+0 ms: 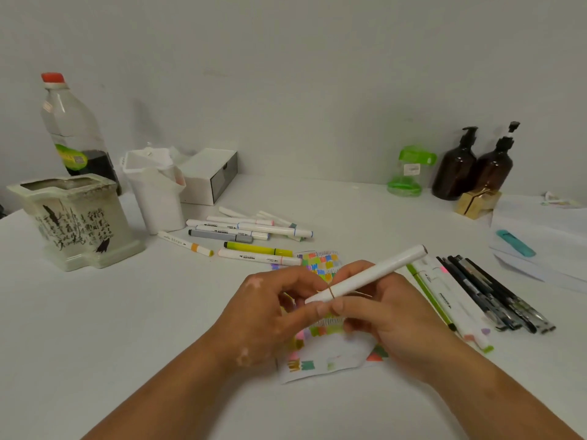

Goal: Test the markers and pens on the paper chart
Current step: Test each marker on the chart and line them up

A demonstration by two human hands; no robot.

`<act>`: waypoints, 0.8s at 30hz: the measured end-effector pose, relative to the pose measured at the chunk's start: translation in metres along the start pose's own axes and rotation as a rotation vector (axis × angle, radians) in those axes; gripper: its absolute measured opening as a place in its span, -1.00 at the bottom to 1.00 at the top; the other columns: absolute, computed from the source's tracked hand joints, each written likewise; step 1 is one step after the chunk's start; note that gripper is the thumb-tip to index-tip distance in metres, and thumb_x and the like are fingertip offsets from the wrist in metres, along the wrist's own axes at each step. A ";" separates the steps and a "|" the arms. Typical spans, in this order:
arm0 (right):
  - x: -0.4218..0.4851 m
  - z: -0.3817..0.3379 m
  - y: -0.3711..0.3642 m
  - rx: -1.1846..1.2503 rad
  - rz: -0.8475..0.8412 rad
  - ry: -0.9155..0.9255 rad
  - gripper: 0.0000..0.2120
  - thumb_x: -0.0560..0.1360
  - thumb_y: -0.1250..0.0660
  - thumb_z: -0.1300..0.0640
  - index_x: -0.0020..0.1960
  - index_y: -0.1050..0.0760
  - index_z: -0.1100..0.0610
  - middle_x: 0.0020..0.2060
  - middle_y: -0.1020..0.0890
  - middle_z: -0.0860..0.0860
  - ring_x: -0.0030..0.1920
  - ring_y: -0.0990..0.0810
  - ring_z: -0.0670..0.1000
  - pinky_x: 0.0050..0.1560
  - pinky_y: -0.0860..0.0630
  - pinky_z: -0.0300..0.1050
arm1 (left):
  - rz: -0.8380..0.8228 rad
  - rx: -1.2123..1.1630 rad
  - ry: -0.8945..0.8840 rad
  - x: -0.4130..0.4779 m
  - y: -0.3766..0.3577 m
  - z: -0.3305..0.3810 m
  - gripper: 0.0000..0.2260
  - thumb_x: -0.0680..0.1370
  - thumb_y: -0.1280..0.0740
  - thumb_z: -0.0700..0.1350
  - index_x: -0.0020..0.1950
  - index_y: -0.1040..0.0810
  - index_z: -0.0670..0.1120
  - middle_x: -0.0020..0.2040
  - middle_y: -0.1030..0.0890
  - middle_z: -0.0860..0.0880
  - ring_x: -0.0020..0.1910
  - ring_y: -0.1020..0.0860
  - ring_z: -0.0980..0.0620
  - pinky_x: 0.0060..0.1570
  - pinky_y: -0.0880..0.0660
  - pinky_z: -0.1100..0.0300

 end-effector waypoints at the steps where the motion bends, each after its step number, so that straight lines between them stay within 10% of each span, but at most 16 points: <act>1: 0.000 0.001 0.000 -0.010 -0.013 -0.004 -0.66 0.24 -0.53 -0.04 0.00 -0.64 -0.03 -0.22 -0.68 0.06 -0.29 -0.61 0.02 -0.29 -0.52 -0.01 | 0.012 0.022 -0.006 0.000 0.000 0.000 -0.80 0.44 -0.46 0.16 0.04 -0.66 0.19 -0.12 -0.67 0.13 -0.12 -0.59 0.03 -0.11 -0.56 0.11; 9: -0.002 0.006 0.006 0.181 -0.019 0.065 -0.84 0.37 -0.48 0.13 -0.05 -0.69 0.04 -0.39 -0.58 0.11 -0.35 -0.55 0.02 -0.32 -0.53 -0.19 | 0.038 0.127 0.014 0.000 0.008 -0.007 -0.78 0.46 -0.53 -0.10 -0.02 -0.58 0.17 -0.08 -0.63 0.16 -0.08 -0.58 0.06 -0.12 -0.56 0.25; 15: -0.005 0.004 0.000 0.073 0.021 0.078 -0.85 0.41 -0.49 0.09 -0.02 -0.68 -0.01 -0.35 -0.64 0.09 -0.31 -0.62 0.03 -0.24 -0.57 -0.11 | -0.082 0.232 -0.124 -0.004 -0.009 0.007 -0.75 0.64 -0.27 -0.03 0.31 -0.56 0.15 -0.12 -0.56 0.36 -0.11 -0.54 0.25 -0.15 -0.37 0.51; 24: -0.010 -0.002 -0.009 0.108 0.052 0.111 -0.90 0.45 -0.52 0.21 -0.17 -0.64 0.05 -0.44 -0.63 0.02 -0.44 -0.60 -0.09 -0.47 -0.47 -0.31 | -0.125 0.272 -0.135 -0.004 -0.010 0.016 -0.75 0.65 -0.15 0.12 0.16 -0.57 0.08 -0.32 -0.47 0.30 -0.33 -0.50 0.23 -0.28 -0.31 0.51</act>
Point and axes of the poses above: each hand's wrist, its own x-axis towards the middle knuckle, its own y-axis out of the back of the hand, z = x × y, the point moved 3 cm from there along x, towards the middle knuckle
